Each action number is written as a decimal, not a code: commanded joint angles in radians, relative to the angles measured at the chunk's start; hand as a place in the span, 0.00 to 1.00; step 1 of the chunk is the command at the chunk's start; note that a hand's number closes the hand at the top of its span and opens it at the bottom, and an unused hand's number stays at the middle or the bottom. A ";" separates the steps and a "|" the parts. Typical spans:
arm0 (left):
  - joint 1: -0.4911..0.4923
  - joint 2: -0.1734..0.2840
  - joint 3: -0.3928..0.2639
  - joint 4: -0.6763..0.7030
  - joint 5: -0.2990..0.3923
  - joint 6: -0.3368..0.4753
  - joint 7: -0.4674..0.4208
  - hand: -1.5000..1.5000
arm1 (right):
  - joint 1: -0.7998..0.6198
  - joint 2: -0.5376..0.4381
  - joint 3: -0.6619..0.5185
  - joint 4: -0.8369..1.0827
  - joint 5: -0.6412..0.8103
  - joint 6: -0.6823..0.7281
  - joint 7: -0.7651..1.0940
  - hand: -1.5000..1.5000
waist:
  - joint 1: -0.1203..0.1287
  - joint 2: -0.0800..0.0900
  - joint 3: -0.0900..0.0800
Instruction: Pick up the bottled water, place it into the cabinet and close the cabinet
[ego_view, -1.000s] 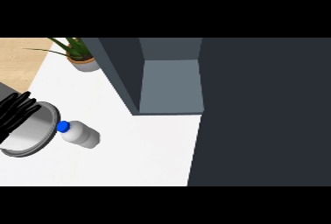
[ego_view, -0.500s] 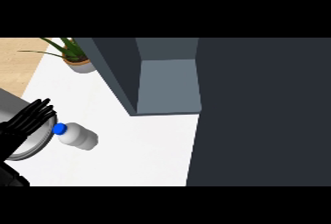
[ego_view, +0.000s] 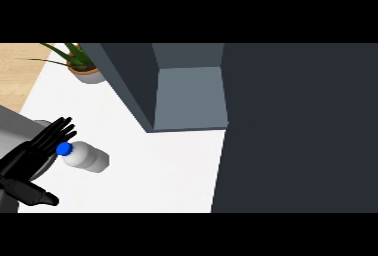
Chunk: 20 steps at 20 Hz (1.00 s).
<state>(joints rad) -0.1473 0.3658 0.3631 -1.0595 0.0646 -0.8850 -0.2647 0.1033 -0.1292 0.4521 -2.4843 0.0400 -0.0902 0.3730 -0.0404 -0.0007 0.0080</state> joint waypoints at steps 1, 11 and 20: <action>-0.096 -0.007 -0.028 0.213 -0.084 -0.010 -0.156 0.00 | -0.016 0.000 0.004 -0.064 0.049 -0.016 0.036 0.00 | -0.004 0.009 -0.014; -0.141 -0.036 -0.108 0.455 -0.197 0.110 -0.457 0.00 | 0.044 -0.031 0.034 -0.121 0.063 -0.043 0.052 0.00 | -0.003 0.005 -0.014; -0.227 -0.030 -0.128 0.613 -0.195 0.130 -0.596 0.00 | 0.027 -0.042 0.032 -0.055 0.058 -0.044 -0.015 0.00 | -0.001 0.009 -0.014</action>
<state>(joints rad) -0.3656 0.3336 0.2526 -0.5029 -0.1193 -0.6285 -0.6951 0.1187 -0.1645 0.4694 -2.4793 0.0403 -0.1266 0.3416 -0.0437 0.0082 -0.0055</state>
